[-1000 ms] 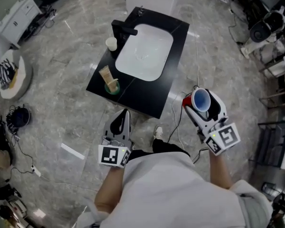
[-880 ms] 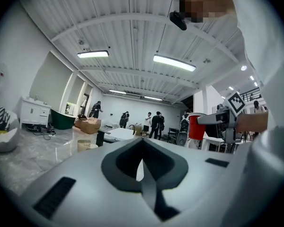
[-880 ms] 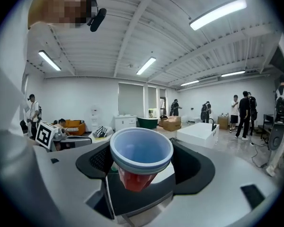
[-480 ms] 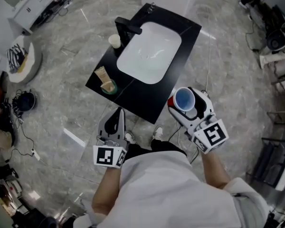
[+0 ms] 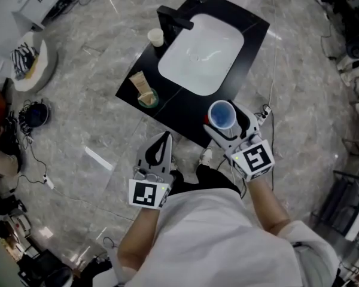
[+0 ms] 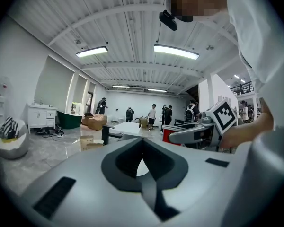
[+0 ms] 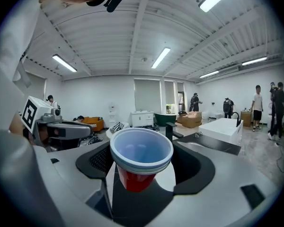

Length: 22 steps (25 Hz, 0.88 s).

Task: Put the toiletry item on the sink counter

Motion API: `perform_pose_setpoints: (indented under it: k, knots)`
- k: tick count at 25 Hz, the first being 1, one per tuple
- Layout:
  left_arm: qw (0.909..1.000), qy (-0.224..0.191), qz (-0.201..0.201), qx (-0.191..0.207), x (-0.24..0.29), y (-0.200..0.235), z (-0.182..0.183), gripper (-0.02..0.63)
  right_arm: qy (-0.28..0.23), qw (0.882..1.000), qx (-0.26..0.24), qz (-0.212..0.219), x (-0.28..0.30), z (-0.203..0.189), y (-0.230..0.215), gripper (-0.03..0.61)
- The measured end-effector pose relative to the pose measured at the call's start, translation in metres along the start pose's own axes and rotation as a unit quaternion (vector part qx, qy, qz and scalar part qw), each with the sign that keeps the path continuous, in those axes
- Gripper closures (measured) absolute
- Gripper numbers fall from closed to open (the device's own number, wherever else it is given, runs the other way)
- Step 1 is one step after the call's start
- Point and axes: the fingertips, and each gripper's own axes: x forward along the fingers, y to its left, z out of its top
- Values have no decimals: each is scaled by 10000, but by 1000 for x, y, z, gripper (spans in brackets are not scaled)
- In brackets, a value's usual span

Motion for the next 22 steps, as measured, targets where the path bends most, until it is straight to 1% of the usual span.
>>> perform_pose_setpoints:
  k: [7,12,17,22]
  knots:
    - [9997,35,-22,-247,0,17,-17,612,207,9995,-90,-208,34,-25,-6,195]
    - [9990,74,35,-433,0,25,-31,612,289,9993,-92,-228,56,-41,-12,195]
    - [9984,76,199,-530,-2,39,-37,612,301,9993,-105,-205,80,-54,-17,195]
    - [9975,138,363,-594,-6,49,-49,612,414,9988,-188,-157,107,-78,-18,195]
